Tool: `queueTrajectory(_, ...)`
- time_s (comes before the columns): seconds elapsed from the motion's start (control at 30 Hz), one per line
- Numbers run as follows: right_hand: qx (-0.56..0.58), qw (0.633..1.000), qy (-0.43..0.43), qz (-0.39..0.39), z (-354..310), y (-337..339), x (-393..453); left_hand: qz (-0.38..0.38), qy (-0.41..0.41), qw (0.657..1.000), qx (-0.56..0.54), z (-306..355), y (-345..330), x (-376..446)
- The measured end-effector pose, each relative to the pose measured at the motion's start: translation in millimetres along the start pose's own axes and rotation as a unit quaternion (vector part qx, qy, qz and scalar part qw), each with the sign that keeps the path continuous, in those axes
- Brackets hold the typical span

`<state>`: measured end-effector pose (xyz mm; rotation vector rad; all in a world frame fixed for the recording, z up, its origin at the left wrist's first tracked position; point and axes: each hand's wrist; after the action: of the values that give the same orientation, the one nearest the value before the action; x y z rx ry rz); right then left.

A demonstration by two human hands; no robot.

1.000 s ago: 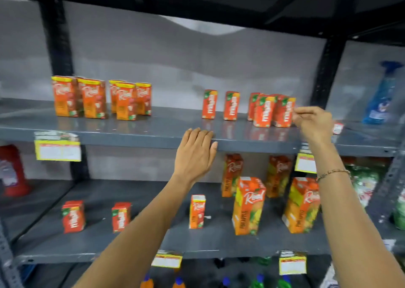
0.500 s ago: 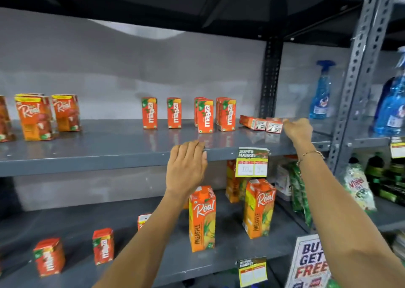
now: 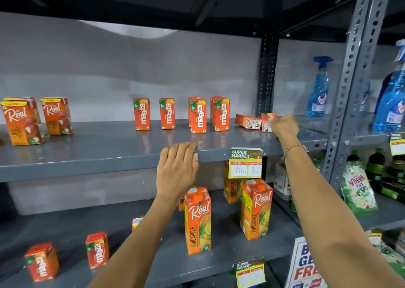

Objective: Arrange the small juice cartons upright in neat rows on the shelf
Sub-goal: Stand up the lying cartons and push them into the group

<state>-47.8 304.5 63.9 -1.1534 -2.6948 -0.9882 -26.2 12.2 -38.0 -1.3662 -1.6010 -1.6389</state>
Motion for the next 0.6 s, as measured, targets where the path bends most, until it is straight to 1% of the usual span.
queueTrajectory(0.13, 0.021, 1.0, -0.003, 0.009, -0.2, 0.6, -8.2, -0.015, 0.004, 1.0, -0.005, 0.9, 3.9, -1.0)
queueTrajectory(0.2, 0.025, 1.0, -0.001, 0.003, 1.1, 4.4, -11.8, -0.034, 0.005, 0.999, -0.008, 1.0, 7.8, -0.9)
queueTrajectory(0.3, 0.005, 0.999, 0.004, -0.035, 3.1, 14.1, -17.4, -0.069, 0.005, 0.997, -0.023, 1.0, 14.5, -0.3)
queueTrajectory(0.4, -0.051, 0.996, 0.026, -0.073, 1.2, 21.2, -27.1, -0.103, -0.013, 0.994, -0.03, -3.5, 23.8, -0.2)
queueTrajectory(0.5, -0.064, 0.991, 0.05, -0.103, -8.4, 20.1, -46.3, -0.134, -0.005, 0.99, -0.034, -27.1, 36.2, -2.6)
queueTrajectory(0.6, -0.034, 0.987, 0.077, -0.136, -27.1, 6.3, -75.1, -0.133, 0.023, 0.991, -0.018, -74.4, 47.9, -15.1)
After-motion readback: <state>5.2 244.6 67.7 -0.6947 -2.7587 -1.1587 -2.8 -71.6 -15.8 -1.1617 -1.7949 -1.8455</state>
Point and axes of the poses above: each hand's wrist, its own x-axis towards the middle knuckle, its own y-axis out of the back of the hand, z = x × y, and after that the axes turned 10 degrees about -z, right-handed
